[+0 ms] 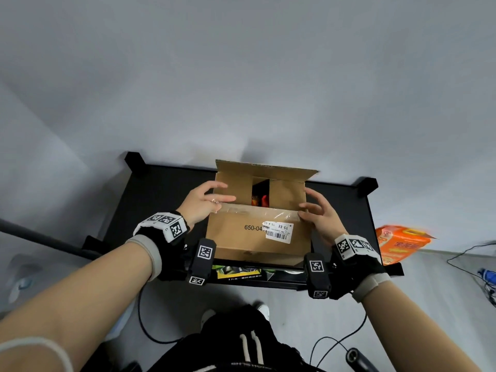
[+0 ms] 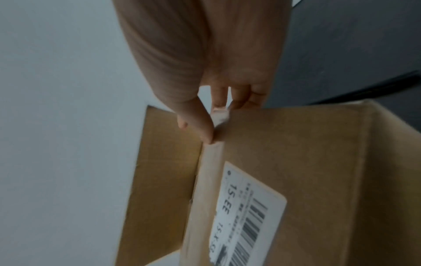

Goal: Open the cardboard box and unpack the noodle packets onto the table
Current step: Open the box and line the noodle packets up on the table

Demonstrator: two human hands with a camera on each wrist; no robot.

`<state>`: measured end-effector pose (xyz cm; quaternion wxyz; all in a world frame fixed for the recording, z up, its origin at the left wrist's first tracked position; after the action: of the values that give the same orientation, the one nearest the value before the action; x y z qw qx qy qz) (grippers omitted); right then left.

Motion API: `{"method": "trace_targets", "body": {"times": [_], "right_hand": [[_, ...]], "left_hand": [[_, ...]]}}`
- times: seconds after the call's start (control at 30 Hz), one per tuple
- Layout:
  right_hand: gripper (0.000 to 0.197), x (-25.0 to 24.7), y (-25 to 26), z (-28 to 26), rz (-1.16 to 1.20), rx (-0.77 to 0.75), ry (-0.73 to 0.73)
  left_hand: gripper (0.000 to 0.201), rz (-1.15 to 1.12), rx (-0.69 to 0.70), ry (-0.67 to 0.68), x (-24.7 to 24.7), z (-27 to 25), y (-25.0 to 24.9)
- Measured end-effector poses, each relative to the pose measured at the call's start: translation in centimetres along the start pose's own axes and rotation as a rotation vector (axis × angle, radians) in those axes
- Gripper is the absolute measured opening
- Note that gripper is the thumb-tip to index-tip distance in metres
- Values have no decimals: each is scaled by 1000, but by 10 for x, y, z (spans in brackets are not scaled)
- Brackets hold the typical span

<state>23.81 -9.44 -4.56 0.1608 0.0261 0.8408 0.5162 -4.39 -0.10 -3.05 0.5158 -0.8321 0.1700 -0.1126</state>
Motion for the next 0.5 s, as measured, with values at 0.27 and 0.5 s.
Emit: {"method": "trace_targets", "body": {"times": [0.27, 0.5], "right_hand": [[15, 3, 23, -3, -244, 49, -43], [4, -5, 47, -28, -569, -12, 280]], "left_hand": [[18, 37, -78, -86, -4, 5, -10], [41, 233, -190, 282, -12, -9, -25]]}}
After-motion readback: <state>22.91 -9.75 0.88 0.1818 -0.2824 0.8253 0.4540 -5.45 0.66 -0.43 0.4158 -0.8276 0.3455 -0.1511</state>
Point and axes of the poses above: each hand's wrist, its own z-axis towards the middle knuckle, its own x-axis out of the palm, y = z × x, the point moved 2 cm from there along z, towards the middle knuckle, and after that the axes turned 9 degrees about -z, right-handed, at the moved point
